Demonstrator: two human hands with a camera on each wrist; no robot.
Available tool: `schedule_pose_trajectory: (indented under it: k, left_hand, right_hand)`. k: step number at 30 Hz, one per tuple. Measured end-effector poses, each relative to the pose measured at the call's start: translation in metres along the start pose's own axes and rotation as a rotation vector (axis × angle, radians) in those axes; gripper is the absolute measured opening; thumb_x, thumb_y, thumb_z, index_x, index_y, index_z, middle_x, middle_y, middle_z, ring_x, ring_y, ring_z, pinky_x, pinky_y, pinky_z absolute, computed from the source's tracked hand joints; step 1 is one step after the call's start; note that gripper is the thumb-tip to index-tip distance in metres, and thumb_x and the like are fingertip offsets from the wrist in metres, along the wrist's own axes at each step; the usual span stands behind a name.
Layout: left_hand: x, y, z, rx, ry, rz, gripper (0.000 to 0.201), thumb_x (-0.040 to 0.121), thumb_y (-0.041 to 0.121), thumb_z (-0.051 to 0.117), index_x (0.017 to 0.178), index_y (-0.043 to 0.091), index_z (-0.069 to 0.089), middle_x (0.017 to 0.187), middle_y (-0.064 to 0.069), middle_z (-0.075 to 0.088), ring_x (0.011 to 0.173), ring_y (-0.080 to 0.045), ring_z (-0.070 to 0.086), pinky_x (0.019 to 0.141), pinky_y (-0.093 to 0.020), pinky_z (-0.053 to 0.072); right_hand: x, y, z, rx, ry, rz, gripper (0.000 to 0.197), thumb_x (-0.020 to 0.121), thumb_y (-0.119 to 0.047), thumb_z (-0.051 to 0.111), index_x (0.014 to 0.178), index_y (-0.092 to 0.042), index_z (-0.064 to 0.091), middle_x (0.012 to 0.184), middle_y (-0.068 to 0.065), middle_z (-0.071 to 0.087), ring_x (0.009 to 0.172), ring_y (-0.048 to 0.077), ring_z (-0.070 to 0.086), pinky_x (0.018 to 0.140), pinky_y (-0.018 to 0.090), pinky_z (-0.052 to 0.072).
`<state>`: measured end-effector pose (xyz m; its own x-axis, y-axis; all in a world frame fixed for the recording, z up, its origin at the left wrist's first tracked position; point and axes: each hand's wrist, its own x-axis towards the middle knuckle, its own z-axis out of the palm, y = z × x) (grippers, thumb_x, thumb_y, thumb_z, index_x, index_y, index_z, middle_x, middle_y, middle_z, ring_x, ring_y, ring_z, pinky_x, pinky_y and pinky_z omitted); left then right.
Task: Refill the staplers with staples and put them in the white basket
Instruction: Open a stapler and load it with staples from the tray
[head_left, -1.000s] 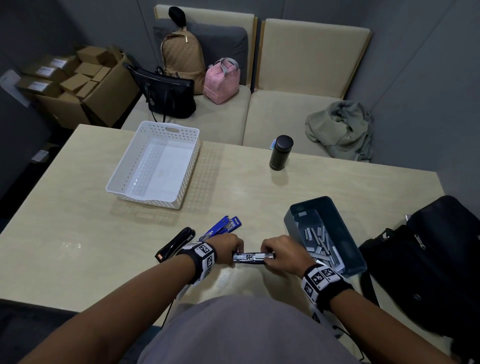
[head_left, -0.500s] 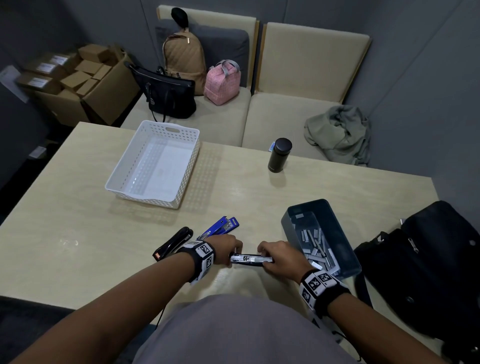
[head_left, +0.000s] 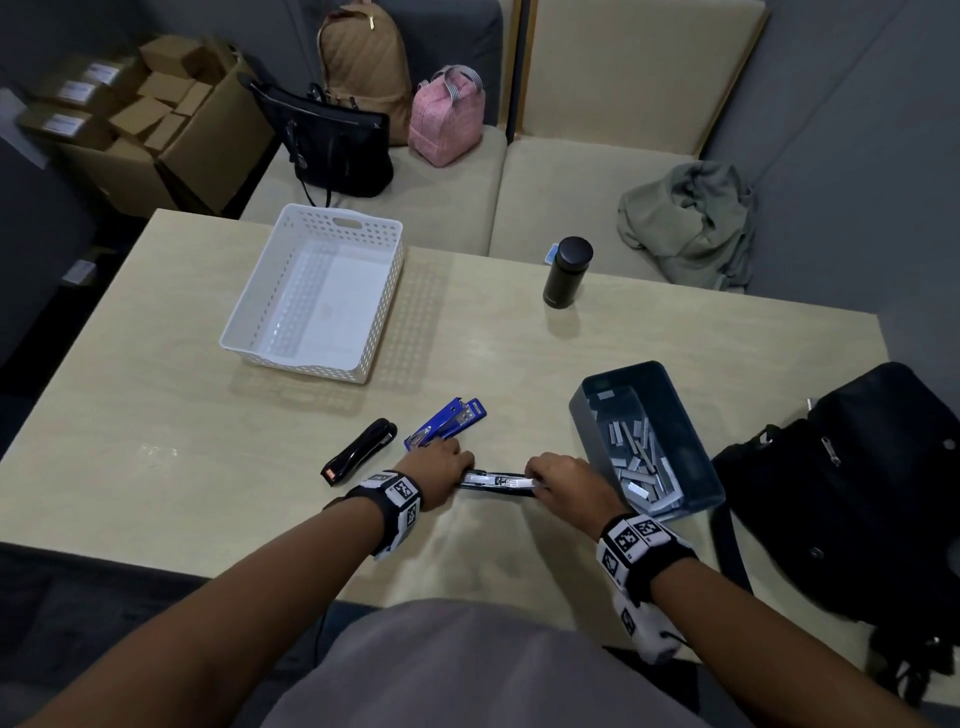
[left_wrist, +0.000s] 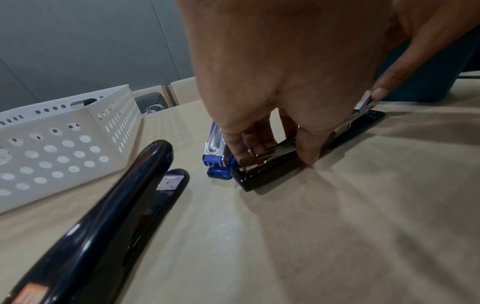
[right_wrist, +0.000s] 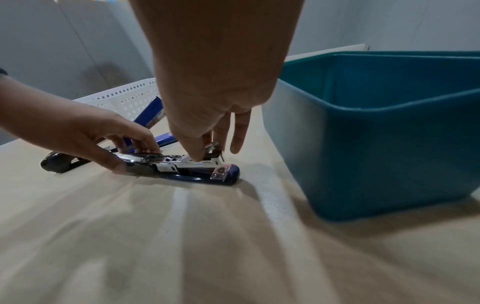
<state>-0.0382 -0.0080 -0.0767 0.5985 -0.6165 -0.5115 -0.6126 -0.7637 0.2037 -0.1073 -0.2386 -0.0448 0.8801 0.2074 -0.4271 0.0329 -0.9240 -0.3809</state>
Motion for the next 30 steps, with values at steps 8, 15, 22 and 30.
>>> schedule_pose_trajectory:
  k: [8, 15, 22, 30]
  left_hand:
    - [0.0, -0.006, 0.006, -0.043, 0.027, 0.021, 0.033, 0.093, 0.016, 0.051, 0.126, 0.015, 0.054, 0.123, -0.01, 0.054, 0.115, -0.031, 0.053, 0.092, -0.045, 0.048]
    - [0.001, -0.01, 0.006, -0.044, -0.017, 0.039, 0.033, 0.092, 0.015, 0.051, 0.125, 0.015, 0.053, 0.124, -0.012, 0.052, 0.116, -0.032, 0.052, 0.09, -0.047, 0.049]
    - [0.003, -0.017, 0.007, -0.033, -0.03, 0.093, 0.036, 0.089, 0.012, 0.056, 0.125, 0.015, 0.051, 0.122, -0.011, 0.051, 0.114, -0.032, 0.052, 0.088, -0.048, 0.05]
    - [0.013, -0.014, -0.009, -0.028, -0.112, 0.076, 0.037, 0.087, 0.005, 0.057, 0.123, 0.013, 0.054, 0.125, -0.01, 0.054, 0.118, -0.03, 0.053, 0.089, -0.045, 0.048]
  right_hand:
    - [0.005, -0.004, 0.005, -0.074, 0.02, 0.005, 0.017, 0.093, -0.023, 0.049, 0.099, -0.017, 0.063, 0.103, 0.006, 0.064, 0.089, 0.033, 0.063, 0.078, 0.042, 0.051]
    - [0.004, -0.008, 0.009, -0.12, 0.013, 0.006, 0.02, 0.095, -0.024, 0.046, 0.103, -0.017, 0.063, 0.105, 0.005, 0.062, 0.088, 0.033, 0.064, 0.077, 0.042, 0.051]
    - [0.004, -0.016, 0.012, -0.116, 0.028, 0.089, 0.021, 0.091, -0.021, 0.05, 0.104, -0.016, 0.066, 0.106, 0.006, 0.061, 0.089, 0.033, 0.064, 0.077, 0.041, 0.051]
    - [0.0, -0.01, 0.018, -0.212, 0.006, -0.007, 0.022, 0.094, -0.027, 0.047, 0.103, -0.017, 0.065, 0.102, 0.005, 0.062, 0.077, 0.034, 0.065, 0.069, 0.041, 0.053]
